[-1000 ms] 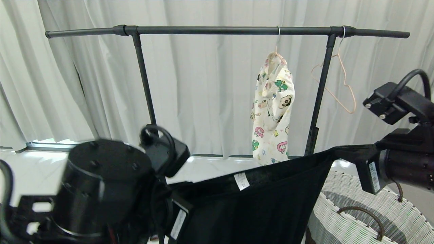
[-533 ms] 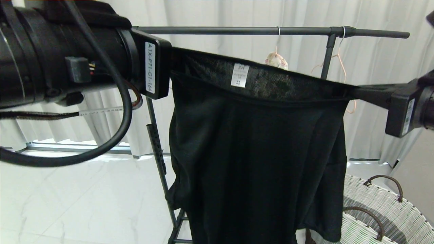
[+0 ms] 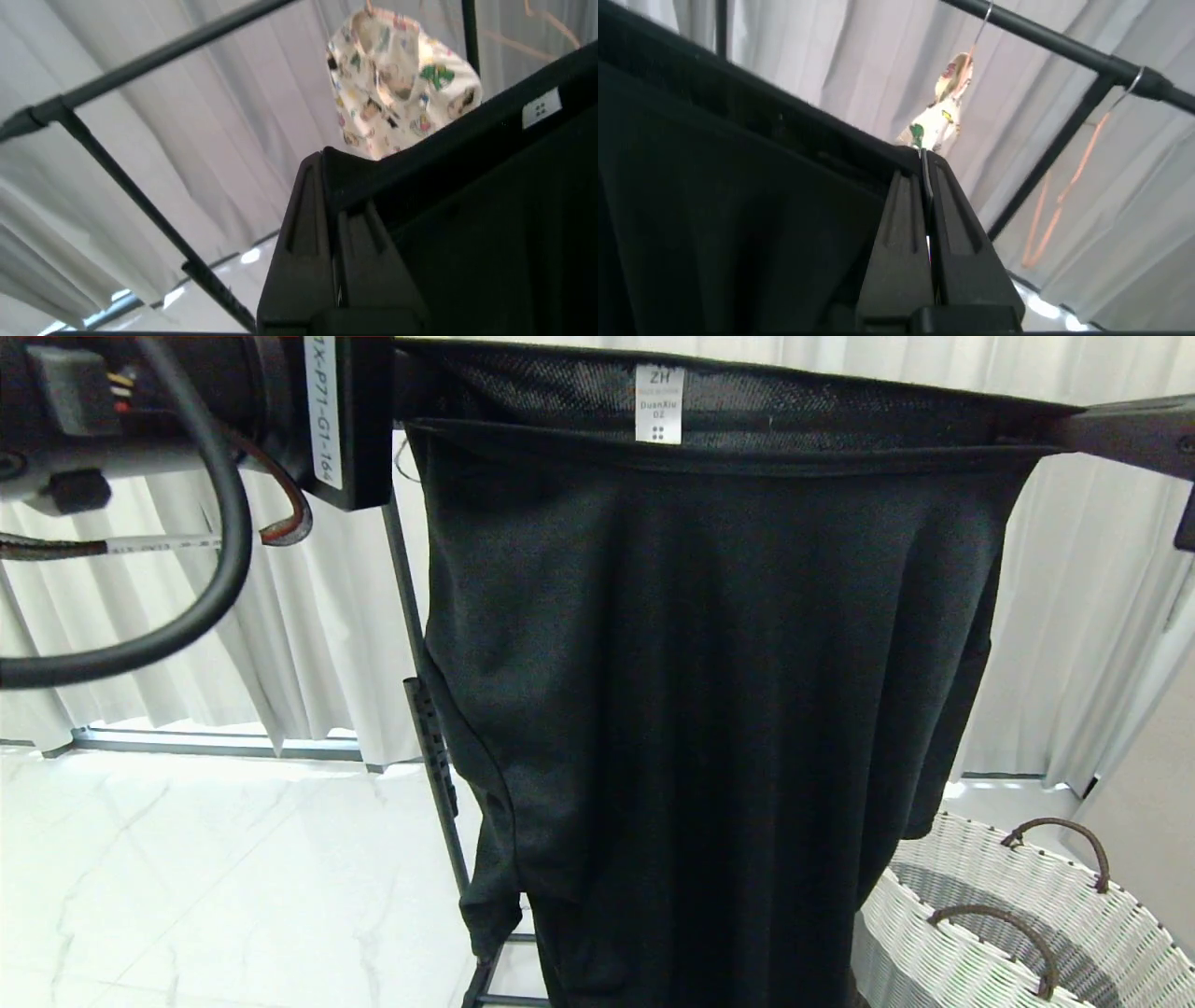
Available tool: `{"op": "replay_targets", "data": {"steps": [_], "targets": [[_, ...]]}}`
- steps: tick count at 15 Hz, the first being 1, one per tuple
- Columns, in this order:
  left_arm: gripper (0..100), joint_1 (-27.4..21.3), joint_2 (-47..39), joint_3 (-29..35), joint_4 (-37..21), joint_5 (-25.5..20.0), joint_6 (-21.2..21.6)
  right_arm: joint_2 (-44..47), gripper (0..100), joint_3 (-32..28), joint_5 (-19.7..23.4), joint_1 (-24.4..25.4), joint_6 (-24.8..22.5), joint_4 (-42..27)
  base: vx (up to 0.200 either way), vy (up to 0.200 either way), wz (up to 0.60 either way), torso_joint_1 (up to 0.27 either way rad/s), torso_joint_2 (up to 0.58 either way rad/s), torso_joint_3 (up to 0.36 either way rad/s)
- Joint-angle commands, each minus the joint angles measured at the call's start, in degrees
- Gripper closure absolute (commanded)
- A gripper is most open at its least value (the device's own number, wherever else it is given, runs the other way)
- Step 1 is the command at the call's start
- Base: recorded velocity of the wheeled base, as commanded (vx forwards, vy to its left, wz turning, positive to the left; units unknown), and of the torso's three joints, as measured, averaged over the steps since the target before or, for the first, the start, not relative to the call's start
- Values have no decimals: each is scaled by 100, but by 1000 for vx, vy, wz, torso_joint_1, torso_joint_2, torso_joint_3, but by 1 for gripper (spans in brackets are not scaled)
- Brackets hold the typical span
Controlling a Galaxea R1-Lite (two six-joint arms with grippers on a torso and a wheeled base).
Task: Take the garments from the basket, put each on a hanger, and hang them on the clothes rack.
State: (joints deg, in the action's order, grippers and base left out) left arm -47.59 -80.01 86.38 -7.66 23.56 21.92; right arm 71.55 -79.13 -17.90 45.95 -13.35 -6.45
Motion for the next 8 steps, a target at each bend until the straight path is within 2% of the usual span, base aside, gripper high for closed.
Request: {"op": "replay_targets", "data": {"steps": [1,2,4,5,6,7,8], "targets": [[100,-31,20,116,1,8,5,17,100,-340,5,2,-71,-243,0,0,0,0,0,0],[100,-198,20,160,1,17,5,-71,100,-692,76,28,-80,-744,0,0,0,0,0,0],[100,-461,-76,371,1,34,5,-246,100,-1377,542,239,-80,-1860,0,0,0,0,0,0],[100,-505,-138,450,1,43,-3,-299,100,-1553,717,327,-80,-2203,0,0,0,0,0,0],[100,-585,-340,678,1,140,-3,-484,100,-1957,1139,635,-80,-3222,0,0,0,0,0,0],[100,-628,-472,810,10,175,-12,-598,100,-2142,1438,951,-80,-3829,0,0,0,0,0,0],[100,-681,-595,898,10,184,-21,-677,100,-2195,1693,1294,-71,-4101,0,0,0,0,0,0]]}}
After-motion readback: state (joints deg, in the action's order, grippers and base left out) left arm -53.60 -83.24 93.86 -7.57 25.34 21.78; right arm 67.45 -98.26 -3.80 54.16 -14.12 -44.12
